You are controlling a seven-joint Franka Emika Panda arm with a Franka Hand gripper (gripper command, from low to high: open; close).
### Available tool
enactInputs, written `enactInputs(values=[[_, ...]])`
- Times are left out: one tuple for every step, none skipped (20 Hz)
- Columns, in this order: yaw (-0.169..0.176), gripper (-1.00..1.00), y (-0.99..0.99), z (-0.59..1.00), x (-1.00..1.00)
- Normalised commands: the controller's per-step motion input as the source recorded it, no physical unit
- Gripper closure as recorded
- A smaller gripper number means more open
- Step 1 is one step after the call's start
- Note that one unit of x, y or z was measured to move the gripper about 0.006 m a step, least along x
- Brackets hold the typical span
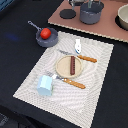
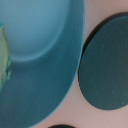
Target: Interact with the objects in diverse but meaningful ways.
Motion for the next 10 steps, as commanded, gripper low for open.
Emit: enactInputs(values=[[-0.02,-1.0,0.08,-0.21,0.06],[-0.019,-1.0,0.06,-0.19,0.05],[-0.019,-1.0,0.09,-0.17,0.07],[-0.019,-1.0,0.11,-0.14,0.09],[-0.019,1.0,0.1,-0.14,0.1],[-0.02,1.0,0.09,-0.14,0.09],[-0.021,1.0,0.11,-0.13,0.09],[-0.023,1.0,0.13,-0.13,0.1],[-0.021,1.0,0.13,-0.11,0.1],[-0.026,1.0,0.13,-0.12,0.1]])
